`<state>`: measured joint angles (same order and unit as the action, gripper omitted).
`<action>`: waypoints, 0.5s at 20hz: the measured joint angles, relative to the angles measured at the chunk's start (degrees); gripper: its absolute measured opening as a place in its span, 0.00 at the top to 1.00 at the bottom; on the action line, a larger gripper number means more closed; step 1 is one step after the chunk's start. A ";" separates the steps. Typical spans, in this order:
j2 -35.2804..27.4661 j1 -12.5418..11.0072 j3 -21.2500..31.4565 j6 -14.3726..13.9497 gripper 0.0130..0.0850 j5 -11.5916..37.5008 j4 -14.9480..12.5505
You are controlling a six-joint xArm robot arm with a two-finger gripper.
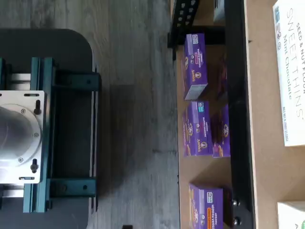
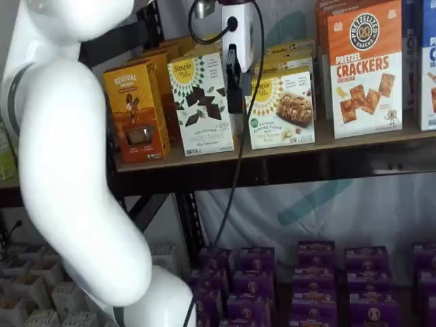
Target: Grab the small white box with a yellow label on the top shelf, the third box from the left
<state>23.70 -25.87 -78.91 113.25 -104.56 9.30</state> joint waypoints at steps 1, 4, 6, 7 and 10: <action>0.91 -0.07 0.91 0.01 0.00 0.96 0.33; 3.39 0.19 2.44 -0.51 0.00 1.31 0.85; 4.43 0.03 3.17 -0.62 0.00 1.60 1.73; 4.86 -0.37 3.50 -0.56 0.00 1.98 2.69; 5.15 -1.92 3.58 -0.19 0.00 2.84 6.35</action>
<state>28.85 -27.79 -75.33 113.06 -101.72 15.66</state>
